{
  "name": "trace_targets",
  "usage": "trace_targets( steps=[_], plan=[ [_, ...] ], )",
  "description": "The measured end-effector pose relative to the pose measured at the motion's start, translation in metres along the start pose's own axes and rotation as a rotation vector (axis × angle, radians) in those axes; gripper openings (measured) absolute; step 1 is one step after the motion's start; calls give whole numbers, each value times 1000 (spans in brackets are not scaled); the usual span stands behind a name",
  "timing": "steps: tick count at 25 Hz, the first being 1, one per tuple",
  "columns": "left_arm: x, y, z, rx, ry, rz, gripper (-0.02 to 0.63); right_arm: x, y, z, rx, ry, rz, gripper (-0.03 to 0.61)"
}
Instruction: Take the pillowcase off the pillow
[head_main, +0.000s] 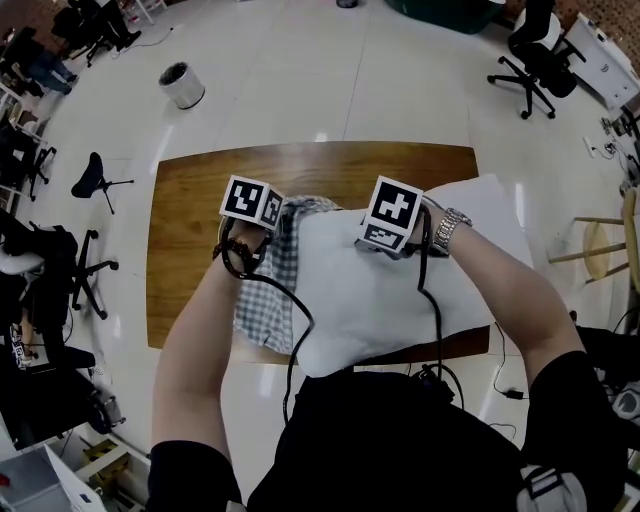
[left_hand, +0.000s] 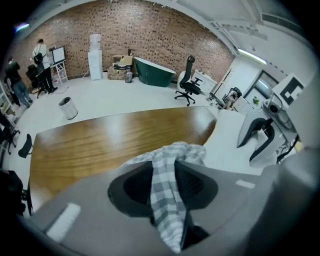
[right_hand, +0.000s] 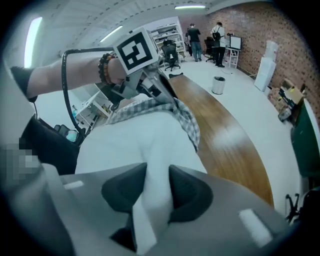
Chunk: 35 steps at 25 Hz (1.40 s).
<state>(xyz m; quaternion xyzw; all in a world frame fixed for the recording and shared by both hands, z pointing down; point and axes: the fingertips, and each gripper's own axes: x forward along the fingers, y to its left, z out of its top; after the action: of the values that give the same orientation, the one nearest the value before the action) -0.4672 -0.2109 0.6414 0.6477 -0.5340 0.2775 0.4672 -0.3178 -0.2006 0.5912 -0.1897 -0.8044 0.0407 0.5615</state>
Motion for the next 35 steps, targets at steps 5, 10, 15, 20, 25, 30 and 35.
trace_targets(
  steps=[5, 10, 15, 20, 25, 30, 35],
  plan=[
    [-13, 32, 3, -54, -31, 47, 72, -28, 7, 2, -3, -42, 22, 52],
    [-29, 71, 1, -64, -47, 121, 54, -44, 10, -8, -7, -26, 29, 44],
    [-43, 104, -5, -105, -55, 163, 54, -60, -9, -24, 22, -7, -10, 48],
    [-55, 131, -9, -135, -59, 192, 54, -71, -29, -37, 69, -5, -27, 52],
    [-66, 150, -9, -169, -74, 224, 55, -80, -43, -50, 113, -10, -48, 55],
    [-80, 165, -8, -194, -84, 267, 55, -88, -53, -61, 138, -12, -73, 58],
    [-89, 168, -8, -199, -102, 309, 76, -92, -57, -68, 153, -38, -98, 77]
  ],
)
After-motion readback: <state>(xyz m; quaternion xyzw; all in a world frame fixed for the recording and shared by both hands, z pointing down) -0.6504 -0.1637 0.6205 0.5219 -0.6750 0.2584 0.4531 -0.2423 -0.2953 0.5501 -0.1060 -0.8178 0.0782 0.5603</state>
